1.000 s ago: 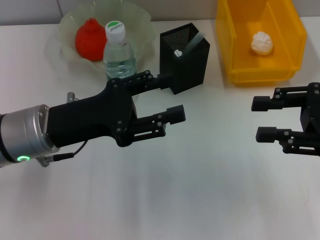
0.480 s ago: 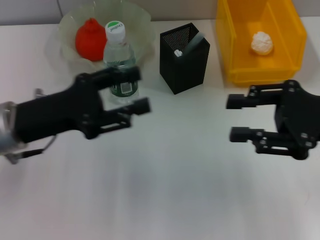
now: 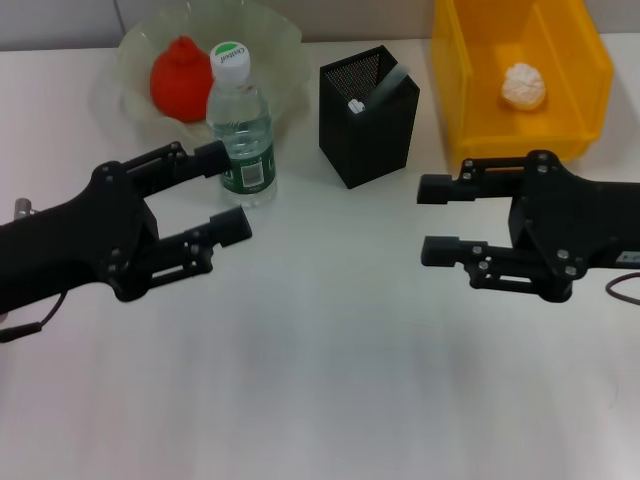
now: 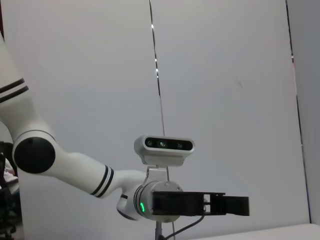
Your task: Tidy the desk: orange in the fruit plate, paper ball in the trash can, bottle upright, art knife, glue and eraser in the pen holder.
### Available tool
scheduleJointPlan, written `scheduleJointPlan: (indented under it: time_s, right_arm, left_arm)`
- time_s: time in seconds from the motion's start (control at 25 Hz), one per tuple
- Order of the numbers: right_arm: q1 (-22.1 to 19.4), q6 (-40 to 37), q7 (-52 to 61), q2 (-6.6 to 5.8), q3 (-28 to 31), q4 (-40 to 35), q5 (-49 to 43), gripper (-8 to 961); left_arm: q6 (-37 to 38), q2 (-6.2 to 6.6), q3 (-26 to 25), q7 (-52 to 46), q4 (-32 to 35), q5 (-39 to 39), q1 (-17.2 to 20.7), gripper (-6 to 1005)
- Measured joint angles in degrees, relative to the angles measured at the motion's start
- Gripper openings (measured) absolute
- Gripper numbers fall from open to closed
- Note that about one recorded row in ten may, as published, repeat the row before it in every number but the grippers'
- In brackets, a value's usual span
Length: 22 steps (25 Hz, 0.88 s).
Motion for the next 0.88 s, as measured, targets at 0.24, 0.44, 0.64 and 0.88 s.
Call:
scheduleJointPlan:
  time_s: [0.24,0.44,0.64,0.88]
  right_arm:
    - [1.9,2.0,0.0,-0.17,0.0,2.4,-0.3,533]
    - [2.5,2.9,0.4,-0.1,-0.1,2.6,-0.3,655]
    - [2.6,3.0,0.5,0.01,-0.1,2.5,-0.3,695]
    - [2.6,3.6,0.4,0.09,0.0,3.9,0.0,694]
  left_arm:
    - [1.8,-0.05,-0.1,0.4,0.2,0.2,0.5,724]
    - [1.8,0.0,-0.2,0.4,0.0,0.2,0.8,724]
    - [2.0,-0.37,-0.9,0.4,-0.3,0.2,1.2,724]
    - [1.8,-0.89,-1.0,0.5,-0.5,0.0,1.0,724]
